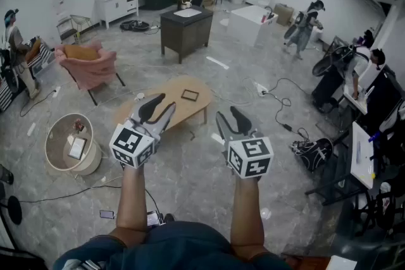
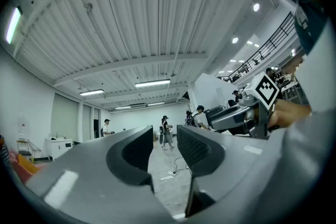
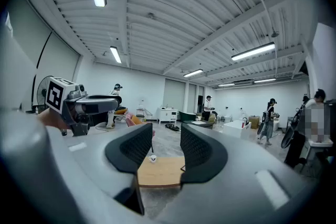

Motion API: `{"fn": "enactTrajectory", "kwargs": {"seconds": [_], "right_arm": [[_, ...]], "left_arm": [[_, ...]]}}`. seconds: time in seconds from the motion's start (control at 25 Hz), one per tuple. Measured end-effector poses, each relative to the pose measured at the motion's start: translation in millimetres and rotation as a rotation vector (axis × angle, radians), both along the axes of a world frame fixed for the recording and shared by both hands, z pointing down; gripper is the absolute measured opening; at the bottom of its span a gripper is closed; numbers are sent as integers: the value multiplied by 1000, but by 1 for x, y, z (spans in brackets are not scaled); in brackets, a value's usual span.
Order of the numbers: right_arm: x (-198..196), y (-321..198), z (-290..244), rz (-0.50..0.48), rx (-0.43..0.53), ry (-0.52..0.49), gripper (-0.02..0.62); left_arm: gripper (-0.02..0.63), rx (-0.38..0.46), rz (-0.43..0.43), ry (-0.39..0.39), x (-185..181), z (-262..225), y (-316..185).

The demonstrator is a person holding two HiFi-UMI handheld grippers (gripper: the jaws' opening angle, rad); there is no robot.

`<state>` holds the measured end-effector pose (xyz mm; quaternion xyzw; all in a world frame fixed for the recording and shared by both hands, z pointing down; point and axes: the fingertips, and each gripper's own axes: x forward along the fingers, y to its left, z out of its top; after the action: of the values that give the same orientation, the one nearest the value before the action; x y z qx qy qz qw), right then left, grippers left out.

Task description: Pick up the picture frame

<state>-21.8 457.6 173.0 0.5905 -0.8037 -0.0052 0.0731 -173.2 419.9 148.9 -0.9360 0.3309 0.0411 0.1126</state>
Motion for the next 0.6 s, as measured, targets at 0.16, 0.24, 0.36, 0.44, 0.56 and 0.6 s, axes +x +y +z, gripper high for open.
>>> {"fn": "enactTrajectory", "kwargs": {"seconds": [0.16,0.24,0.36,0.44,0.56,0.6], "right_arm": [[-2,-10,-2,8,-7,3,179],[-4,-15,-1,12,-11,6,179],[-7,-21,1,16,-16,13,179],[-9,-24,2,18,-21,12,179],[-13,-29,6,21,-28,11,179],[-15,-31,8,22,-30,11,179]], "left_arm": [[140,-5,3,2,-4,-2,-11],[140,-7,7,4,-6,-1,-16],[140,-9,11,6,-9,1,-21],[140,-12,13,5,-10,2,-24],[140,-20,17,2,-14,6,-29],[140,-22,17,1,-15,8,-31]]}}
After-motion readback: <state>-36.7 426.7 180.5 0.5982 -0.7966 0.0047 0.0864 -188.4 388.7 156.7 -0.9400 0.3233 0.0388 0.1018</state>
